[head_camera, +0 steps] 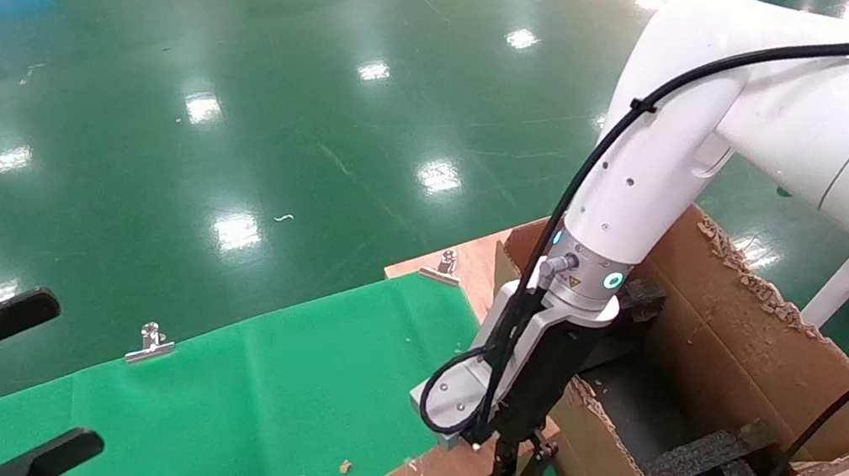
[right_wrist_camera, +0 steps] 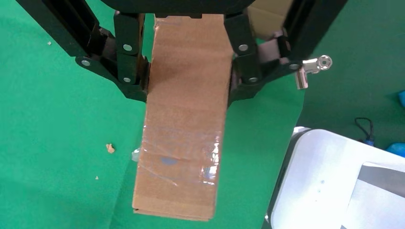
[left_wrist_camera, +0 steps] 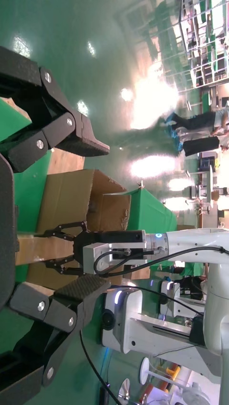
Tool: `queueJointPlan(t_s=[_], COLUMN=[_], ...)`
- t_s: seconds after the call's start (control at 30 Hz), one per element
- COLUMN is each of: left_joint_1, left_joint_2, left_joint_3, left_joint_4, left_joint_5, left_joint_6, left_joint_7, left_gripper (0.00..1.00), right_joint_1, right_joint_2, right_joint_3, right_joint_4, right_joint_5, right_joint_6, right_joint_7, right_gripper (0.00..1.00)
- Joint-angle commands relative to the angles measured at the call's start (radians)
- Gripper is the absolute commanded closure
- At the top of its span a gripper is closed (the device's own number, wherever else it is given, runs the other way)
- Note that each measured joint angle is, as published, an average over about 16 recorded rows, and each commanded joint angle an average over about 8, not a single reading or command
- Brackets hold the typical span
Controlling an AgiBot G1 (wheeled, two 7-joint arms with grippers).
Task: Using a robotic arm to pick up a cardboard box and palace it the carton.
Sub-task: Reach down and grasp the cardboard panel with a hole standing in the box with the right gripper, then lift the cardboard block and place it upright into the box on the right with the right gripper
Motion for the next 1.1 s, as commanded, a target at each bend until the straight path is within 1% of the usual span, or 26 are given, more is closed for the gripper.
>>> queueJointPlan(t_s=[0.03, 0.17, 0.27, 0.57, 0.73, 0.9, 1.1], left_joint_1=[0.0, 0.0, 0.0, 0.0, 0.0, 0.0, 0.0], left_joint_2=[0.0, 0.0, 0.0, 0.0, 0.0, 0.0, 0.0], left_joint_3=[0.0, 0.0, 0.0, 0.0, 0.0, 0.0, 0.0], left_joint_4=[0.0, 0.0, 0.0, 0.0, 0.0, 0.0, 0.0], left_joint_5=[0.0, 0.0, 0.0, 0.0, 0.0, 0.0, 0.0], left_joint_6=[0.0, 0.0, 0.0, 0.0, 0.0, 0.0, 0.0], left_joint_7=[0.0, 0.0, 0.0, 0.0, 0.0, 0.0, 0.0], left_gripper=[0.0, 0.0, 0.0, 0.0, 0.0, 0.0, 0.0], right_joint_1=[-0.002, 0.02, 0.059, 0.239, 0.341, 0.423, 0.517], right_joint_2=[-0.001, 0.008, 0.018, 0.035, 0.035, 0.043, 0.091], right_joint_3=[0.0, -0.002, -0.001, -0.03, -0.08, -0.151, -0.263], right_joint_4=[0.002, -0.009, -0.028, -0.102, -0.127, -0.148, -0.151], right_joint_5=[-0.001, 0.011, 0.026, 0.095, 0.149, 0.21, 0.288], right_joint_6=[0.001, 0.002, -0.002, -0.021, -0.025, -0.026, -0.028], right_joint_7=[0.0, 0.002, -0.002, -0.06, -0.099, -0.124, -0.128], right_gripper=[1.0, 1.0, 1.0, 1.0, 1.0, 1.0, 1.0])
